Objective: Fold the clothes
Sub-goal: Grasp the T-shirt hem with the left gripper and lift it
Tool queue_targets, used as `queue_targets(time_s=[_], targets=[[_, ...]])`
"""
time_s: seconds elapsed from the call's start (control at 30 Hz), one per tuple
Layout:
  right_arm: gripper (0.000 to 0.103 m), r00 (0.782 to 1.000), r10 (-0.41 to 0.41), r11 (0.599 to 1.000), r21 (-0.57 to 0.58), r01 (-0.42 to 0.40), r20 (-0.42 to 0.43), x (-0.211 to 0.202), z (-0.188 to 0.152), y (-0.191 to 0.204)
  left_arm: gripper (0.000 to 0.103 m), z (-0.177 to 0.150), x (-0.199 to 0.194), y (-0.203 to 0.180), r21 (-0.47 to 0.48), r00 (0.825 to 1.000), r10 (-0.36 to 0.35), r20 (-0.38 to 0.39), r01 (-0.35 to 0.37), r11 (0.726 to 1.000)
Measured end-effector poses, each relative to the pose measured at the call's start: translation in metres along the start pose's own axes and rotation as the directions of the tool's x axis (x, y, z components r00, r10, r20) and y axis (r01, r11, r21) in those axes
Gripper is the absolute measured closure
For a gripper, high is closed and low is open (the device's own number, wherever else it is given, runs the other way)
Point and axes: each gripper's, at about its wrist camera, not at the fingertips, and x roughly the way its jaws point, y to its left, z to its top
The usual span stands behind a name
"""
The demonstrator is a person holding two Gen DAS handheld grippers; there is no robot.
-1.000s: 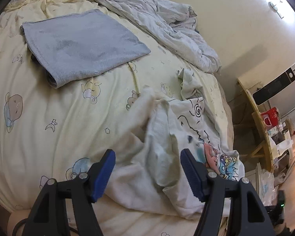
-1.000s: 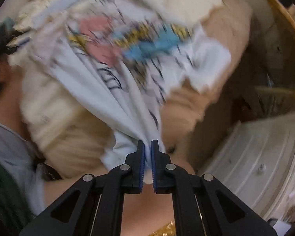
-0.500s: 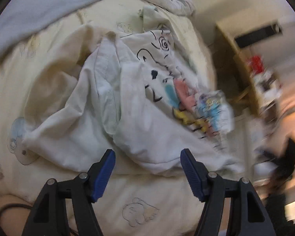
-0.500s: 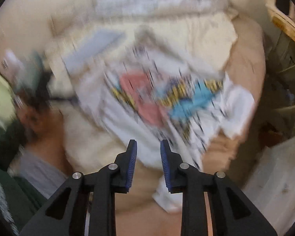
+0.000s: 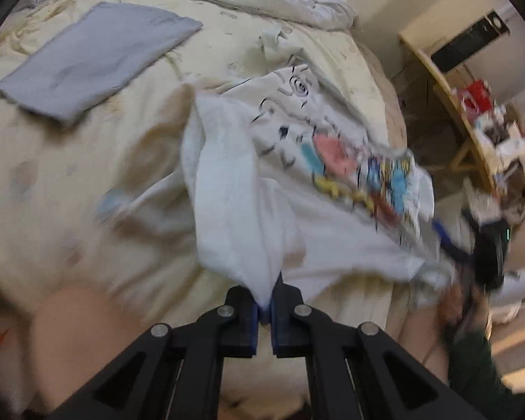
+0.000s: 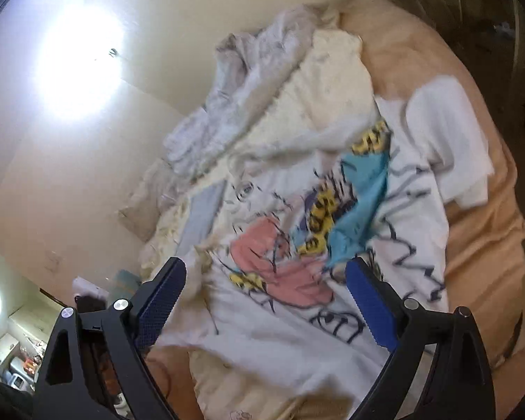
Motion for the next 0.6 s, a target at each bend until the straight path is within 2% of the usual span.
queue_targets(time_s=[0.07, 0.17, 0.3, 0.37, 0.43, 0.53, 0.6], targets=[[0.008, 1.000, 0.030, 0.999, 0.011, -0.030, -0.005, 0.002, 0.003, -0.002, 0.099, -0.023, -0.013, 0.006, 0.021, 0.997, 0.043, -0.066, -0.042, 0.999], [0.008, 0.999, 0.017, 1.000, 0.011, -0.017, -0.030, 0.013, 0.001, -0.001, 0.099, -0.057, -0.016, 0.013, 0.026, 0.980, 0.073, -0.184, -0.069, 0.997], [0.008, 0.998, 0.014, 1.000, -0.020, -0.015, -0.068, 0.027, -0.005, 0.004, 0.099, -0.094, -0.016, 0.000, 0.114, 0.955, 0.079, -0.287, -0.048, 0.992], [0.008, 0.995, 0.003, 0.999, -0.045, -0.007, -0.097, 0.034, -0.009, 0.007, 0.099, -0.098, -0.017, -0.008, 0.167, 0.945, 0.104, -0.309, -0.054, 0.985], [0.008, 0.993, -0.010, 0.997, -0.071, 0.002, -0.118, 0.039, -0.013, 0.011, 0.099, -0.099, -0.026, -0.011, 0.174, 0.939, 0.084, -0.334, -0.026, 0.984], [0.008, 0.991, -0.021, 0.995, -0.098, 0.008, -0.135, 0.043, -0.018, 0.014, 0.099, -0.097, -0.052, -0.020, 0.233, 0.944, 0.072, -0.321, 0.005, 0.972], [0.008, 0.990, -0.021, 0.995, -0.098, 0.007, -0.138, 0.044, -0.019, 0.014, 0.099, -0.090, -0.067, -0.020, 0.277, 0.947, 0.118, -0.300, -0.031, 0.960]])
